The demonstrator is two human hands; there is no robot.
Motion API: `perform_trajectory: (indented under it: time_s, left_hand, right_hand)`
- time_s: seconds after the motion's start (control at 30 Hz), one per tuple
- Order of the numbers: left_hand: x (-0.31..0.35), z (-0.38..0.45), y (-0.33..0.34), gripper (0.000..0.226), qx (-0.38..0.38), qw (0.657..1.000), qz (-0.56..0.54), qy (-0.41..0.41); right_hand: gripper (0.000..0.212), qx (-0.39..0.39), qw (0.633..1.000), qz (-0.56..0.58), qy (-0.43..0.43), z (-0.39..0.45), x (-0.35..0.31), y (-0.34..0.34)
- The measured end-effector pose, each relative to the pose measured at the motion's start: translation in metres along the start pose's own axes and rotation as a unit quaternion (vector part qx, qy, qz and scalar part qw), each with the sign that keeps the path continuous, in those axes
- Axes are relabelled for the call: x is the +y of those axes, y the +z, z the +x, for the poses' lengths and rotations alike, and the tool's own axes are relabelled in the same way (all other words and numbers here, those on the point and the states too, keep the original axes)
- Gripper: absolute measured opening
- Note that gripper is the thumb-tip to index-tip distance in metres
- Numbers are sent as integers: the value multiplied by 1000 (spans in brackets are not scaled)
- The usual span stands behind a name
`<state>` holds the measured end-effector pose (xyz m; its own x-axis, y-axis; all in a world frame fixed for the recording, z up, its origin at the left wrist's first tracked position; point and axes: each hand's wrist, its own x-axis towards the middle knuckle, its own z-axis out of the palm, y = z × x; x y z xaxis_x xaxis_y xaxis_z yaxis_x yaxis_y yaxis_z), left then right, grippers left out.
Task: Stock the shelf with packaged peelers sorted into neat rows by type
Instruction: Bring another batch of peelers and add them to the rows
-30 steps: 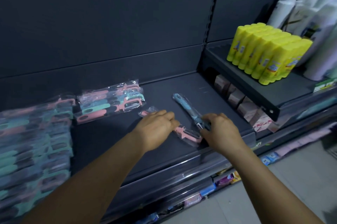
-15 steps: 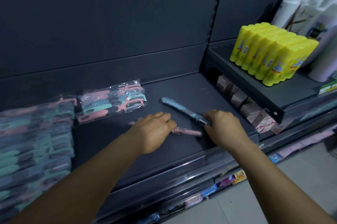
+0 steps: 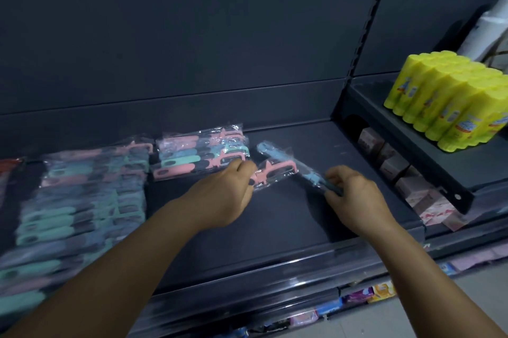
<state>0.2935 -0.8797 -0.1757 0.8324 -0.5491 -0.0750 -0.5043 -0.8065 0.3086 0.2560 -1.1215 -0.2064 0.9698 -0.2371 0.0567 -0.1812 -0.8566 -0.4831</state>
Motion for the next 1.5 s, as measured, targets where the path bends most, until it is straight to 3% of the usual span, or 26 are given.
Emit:
perform_trajectory:
  time_s: [0.13, 0.47, 0.73, 0.9, 1.07, 1.17, 1.3, 1.5]
  left_hand:
    - [-8, -10, -11, 21, 1, 999, -22, -32]
    - [-40, -42, -17, 5, -45, 991, 88, -95]
    - [-57, -55, -9, 13, -26, 990, 86, -112]
    - [-57, -53, -10, 23, -16, 991, 58, -121]
    - [-56, -37, -8, 22, -7, 994, 47, -95]
    - [-55, -22, -4, 22, -2, 997, 25, -69]
    - [-56, -6, 4, 26, 2, 997, 21, -69]
    - [-66, -6, 4, 26, 77, 989, 74, -106]
  right_hand:
    - [28, -4, 997, 24, -67, 7, -19, 9]
    - [28, -54, 968, -4, -245, 41, -80, 42]
    - [28, -93, 949, -18, -302, 63, -112, 71]
    - [33, -113, 949, 9, -293, 67, -111, 76]
    - [20, -65, 970, 157, -171, 60, -97, 56]
    - [15, -52, 976, 163, -138, 49, -91, 46]
    - [8, -96, 979, 144, -104, 38, -90, 47]
    - [22, -119, 986, 103, -61, 37, -94, 64]
